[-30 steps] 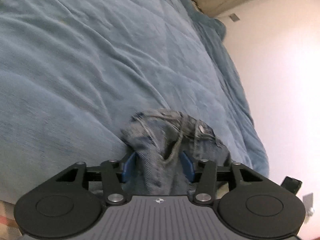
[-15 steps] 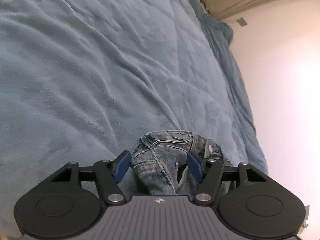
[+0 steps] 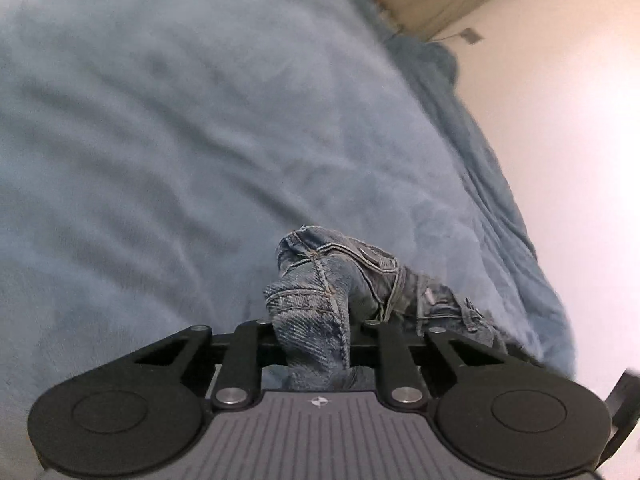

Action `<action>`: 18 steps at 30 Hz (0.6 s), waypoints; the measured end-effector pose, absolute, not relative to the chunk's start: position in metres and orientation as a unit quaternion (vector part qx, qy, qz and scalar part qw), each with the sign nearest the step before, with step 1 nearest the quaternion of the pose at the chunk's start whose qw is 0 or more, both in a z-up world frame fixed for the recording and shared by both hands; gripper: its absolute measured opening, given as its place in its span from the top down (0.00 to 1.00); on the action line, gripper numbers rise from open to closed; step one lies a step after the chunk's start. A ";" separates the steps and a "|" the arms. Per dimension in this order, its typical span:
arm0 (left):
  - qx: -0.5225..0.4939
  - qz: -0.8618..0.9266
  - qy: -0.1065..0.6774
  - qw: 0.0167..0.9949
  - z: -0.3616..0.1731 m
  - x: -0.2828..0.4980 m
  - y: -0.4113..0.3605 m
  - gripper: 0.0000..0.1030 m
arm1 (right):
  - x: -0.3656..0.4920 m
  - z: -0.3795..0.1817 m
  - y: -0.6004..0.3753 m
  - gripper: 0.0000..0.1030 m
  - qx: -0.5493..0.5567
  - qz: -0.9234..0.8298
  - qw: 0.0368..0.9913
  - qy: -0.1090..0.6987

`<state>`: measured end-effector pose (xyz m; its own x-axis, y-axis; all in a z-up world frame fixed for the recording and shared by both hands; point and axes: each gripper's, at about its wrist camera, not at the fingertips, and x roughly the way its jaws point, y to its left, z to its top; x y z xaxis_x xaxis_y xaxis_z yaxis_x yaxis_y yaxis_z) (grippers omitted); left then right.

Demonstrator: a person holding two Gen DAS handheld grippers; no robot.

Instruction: Fold clothes

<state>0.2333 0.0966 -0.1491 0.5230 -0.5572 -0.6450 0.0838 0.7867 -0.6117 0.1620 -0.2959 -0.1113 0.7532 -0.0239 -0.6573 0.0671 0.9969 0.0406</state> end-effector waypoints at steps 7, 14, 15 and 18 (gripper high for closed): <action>-0.174 -0.194 0.339 0.904 -0.061 0.218 0.083 0.83 | 0.188 -0.045 -0.288 0.92 0.011 -0.030 0.964 0.265; -0.168 -0.181 0.271 0.930 0.001 0.268 0.096 0.83 | 0.250 0.035 -0.287 0.92 0.025 -0.019 0.980 0.195; -0.165 -0.173 0.274 0.932 -0.001 0.284 0.095 0.83 | 0.265 0.039 -0.287 0.92 0.031 -0.016 0.980 0.196; -0.146 -0.146 0.286 0.936 -0.010 0.334 0.091 0.82 | 0.314 0.031 -0.285 0.92 0.042 -0.010 0.978 0.203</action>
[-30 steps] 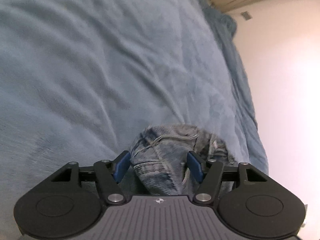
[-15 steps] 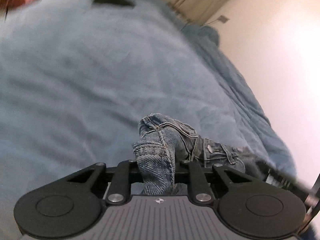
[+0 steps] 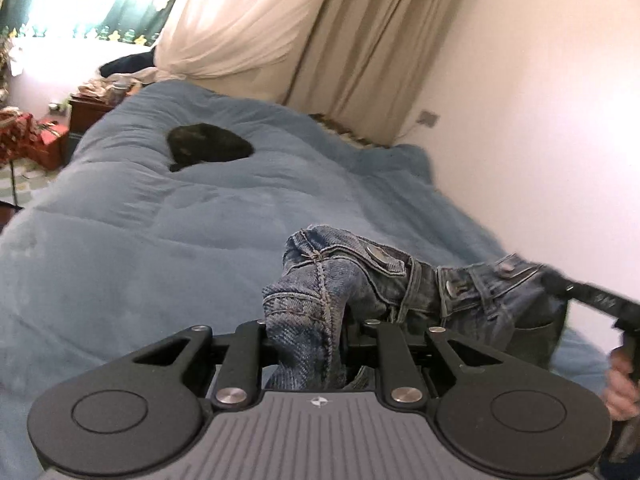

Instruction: Fold clothes

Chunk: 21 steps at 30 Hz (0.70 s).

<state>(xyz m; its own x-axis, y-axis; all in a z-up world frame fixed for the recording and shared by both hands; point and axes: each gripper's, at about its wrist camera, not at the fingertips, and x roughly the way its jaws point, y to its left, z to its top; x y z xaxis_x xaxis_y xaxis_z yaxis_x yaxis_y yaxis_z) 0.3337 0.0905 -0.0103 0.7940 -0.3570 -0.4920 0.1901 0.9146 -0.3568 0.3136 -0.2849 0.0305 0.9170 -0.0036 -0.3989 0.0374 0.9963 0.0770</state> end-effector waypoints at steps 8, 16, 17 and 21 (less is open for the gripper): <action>-0.128 -0.084 0.366 0.918 -0.086 0.449 0.077 0.82 | 0.452 -0.053 -0.267 0.92 0.004 -0.039 0.966 0.256; -0.119 -0.044 0.459 0.879 -0.142 0.505 0.074 0.62 | 0.519 -0.128 -0.267 0.80 -0.017 -0.052 0.939 0.339; -0.126 -0.041 0.462 0.877 -0.141 0.504 0.078 0.62 | 0.521 -0.128 -0.272 0.80 -0.011 -0.048 0.938 0.344; -0.159 -0.044 0.445 0.880 -0.122 0.487 0.105 0.62 | 0.510 -0.110 -0.284 0.74 -0.025 -0.036 0.941 0.337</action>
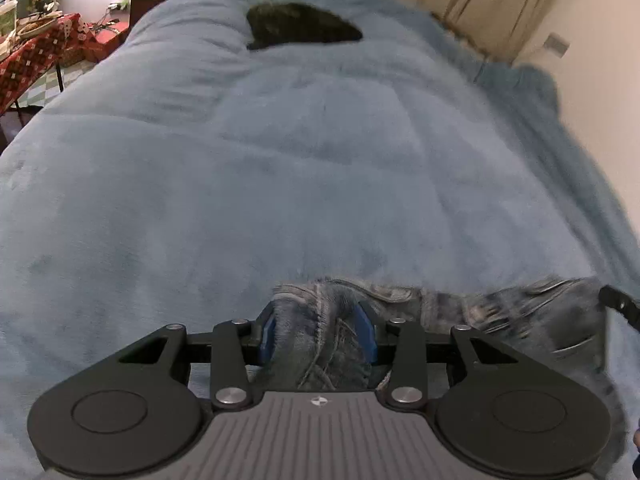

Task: Fold clothes
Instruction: 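Open both tools and lay the shorts flat on the duvet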

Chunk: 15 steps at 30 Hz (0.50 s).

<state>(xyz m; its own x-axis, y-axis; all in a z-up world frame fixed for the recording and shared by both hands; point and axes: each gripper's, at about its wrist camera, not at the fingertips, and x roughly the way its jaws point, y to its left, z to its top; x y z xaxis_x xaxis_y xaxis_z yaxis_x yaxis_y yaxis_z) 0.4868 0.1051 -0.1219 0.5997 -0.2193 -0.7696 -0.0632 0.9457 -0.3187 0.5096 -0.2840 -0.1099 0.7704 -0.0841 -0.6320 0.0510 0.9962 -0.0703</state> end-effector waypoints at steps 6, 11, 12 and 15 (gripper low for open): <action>-0.193 -0.079 0.402 0.892 -0.078 0.416 0.132 0.55 | 0.430 -0.061 -0.299 0.67 -0.025 0.003 0.944 0.329; -0.232 -0.116 0.408 0.875 -0.076 0.348 0.127 0.55 | 0.341 -0.064 -0.303 0.64 0.007 0.020 0.939 0.343; -0.242 -0.124 0.412 0.869 -0.079 0.335 0.124 0.56 | 0.322 -0.068 -0.302 0.64 0.012 0.024 0.939 0.342; -0.279 -0.152 0.421 0.850 -0.090 0.296 0.111 0.57 | 0.265 -0.081 -0.295 0.63 0.020 0.040 0.940 0.338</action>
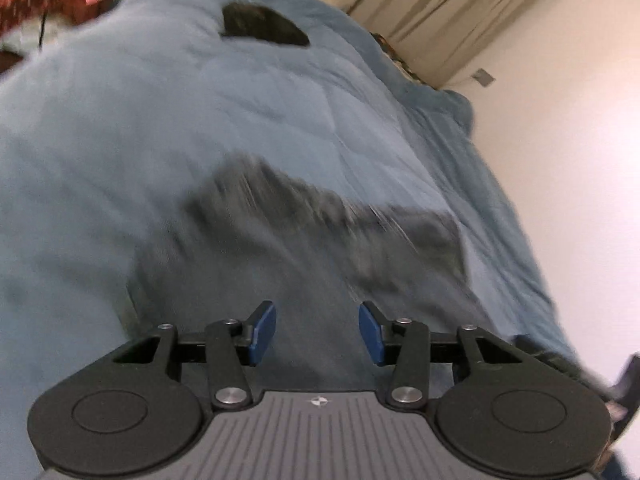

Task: Fold clothes
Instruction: 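Open both tools and lay the shorts flat on the duvet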

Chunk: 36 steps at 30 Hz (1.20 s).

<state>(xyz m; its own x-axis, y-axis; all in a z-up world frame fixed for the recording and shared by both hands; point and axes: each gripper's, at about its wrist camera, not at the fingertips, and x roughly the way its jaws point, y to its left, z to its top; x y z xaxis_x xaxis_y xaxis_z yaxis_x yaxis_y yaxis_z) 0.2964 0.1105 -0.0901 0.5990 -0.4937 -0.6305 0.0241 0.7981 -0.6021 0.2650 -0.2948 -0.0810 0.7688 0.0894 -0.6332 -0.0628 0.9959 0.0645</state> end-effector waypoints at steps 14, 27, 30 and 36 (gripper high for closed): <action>-0.164 -0.189 0.462 0.851 -0.142 0.179 0.016 0.40 | 0.125 -0.150 -0.241 0.18 -0.015 0.064 0.947 0.315; -0.036 -0.117 0.426 0.897 -0.141 0.155 -0.009 0.31 | 0.097 -0.154 -0.268 0.01 -0.022 -0.009 0.951 0.308; -0.085 -0.122 0.404 0.903 -0.142 0.152 0.002 0.31 | 0.095 -0.151 -0.277 0.01 -0.031 -0.019 0.953 0.301; -0.031 -0.113 0.385 0.915 -0.137 0.152 -0.007 0.28 | 0.092 -0.149 -0.293 0.01 -0.042 -0.013 0.955 0.294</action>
<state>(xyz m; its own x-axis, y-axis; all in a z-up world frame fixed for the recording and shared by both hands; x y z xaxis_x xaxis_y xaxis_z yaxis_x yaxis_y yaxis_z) 0.1517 -0.0071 -0.1373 0.6782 -0.2311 -0.6976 0.1828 0.9725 -0.1444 0.0924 -0.2925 -0.1490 0.8269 -0.0496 -0.5602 0.0006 0.9962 -0.0872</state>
